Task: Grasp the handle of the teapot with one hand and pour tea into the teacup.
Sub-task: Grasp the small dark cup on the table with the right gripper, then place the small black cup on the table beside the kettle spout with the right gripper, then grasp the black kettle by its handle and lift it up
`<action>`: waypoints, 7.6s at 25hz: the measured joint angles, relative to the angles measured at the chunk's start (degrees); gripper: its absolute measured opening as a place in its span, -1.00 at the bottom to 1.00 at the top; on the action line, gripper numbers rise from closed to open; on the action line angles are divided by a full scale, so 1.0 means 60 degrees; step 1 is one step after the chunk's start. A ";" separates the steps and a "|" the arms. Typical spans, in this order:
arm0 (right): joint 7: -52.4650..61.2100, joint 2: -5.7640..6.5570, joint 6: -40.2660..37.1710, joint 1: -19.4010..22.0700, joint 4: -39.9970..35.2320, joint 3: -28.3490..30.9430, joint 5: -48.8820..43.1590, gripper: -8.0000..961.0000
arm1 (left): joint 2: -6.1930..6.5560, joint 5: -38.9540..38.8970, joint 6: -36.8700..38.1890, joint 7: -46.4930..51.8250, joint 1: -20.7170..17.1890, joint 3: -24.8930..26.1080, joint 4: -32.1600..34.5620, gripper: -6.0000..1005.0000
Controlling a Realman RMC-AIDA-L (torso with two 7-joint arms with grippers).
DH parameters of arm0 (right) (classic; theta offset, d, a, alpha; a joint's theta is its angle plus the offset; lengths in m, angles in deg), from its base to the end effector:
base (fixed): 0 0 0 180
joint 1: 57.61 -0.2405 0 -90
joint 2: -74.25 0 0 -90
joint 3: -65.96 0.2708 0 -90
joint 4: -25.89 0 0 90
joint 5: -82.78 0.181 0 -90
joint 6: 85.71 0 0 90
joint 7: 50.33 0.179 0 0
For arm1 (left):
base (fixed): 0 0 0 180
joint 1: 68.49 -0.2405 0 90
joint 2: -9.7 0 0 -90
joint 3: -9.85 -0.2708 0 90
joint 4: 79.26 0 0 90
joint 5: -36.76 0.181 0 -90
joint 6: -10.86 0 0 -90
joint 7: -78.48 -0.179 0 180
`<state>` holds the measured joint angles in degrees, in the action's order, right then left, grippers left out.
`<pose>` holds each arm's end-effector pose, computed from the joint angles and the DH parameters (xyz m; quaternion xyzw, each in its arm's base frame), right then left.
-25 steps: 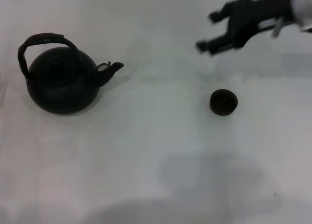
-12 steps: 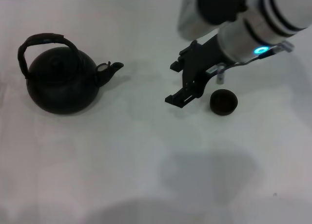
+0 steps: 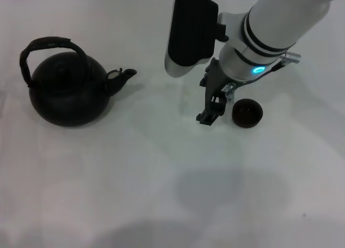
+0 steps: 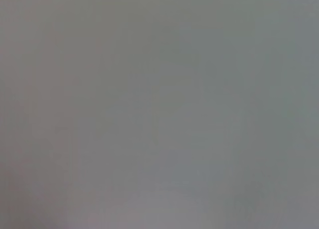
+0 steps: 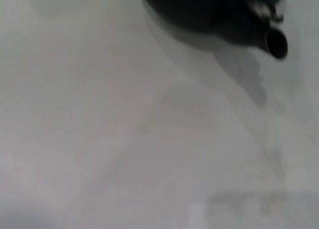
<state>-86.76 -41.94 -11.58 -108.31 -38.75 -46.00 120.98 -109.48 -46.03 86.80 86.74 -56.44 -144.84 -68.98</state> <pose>0.1594 0.3513 -0.1153 -0.9538 0.0390 -0.2763 0.1115 -0.3871 0.2688 0.0184 -0.5801 -0.3181 -0.2817 0.6949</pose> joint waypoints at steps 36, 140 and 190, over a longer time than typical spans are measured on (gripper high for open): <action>0.0035 0.0073 -0.0016 -0.0164 0.1945 0.0554 -0.0417 0.65 | 0.0029 -0.0108 0.0001 0.0000 0.0129 0.0030 -0.0014 0.74; -0.0289 0.0000 -0.2232 -0.2593 0.3372 -0.3208 0.3634 0.76 | -0.0001 -0.0118 0.0018 0.0102 0.0233 0.0015 0.0065 0.74; -2.1468 -0.0001 -0.2585 0.3146 0.9952 1.0682 1.8401 0.76 | -0.0004 -0.0715 0.0668 0.0267 -0.0532 -0.0078 0.0092 0.74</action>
<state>-215.57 -41.94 -27.08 -89.44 20.96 18.09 231.38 -109.50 -50.32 90.80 88.35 -59.63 -145.31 -68.43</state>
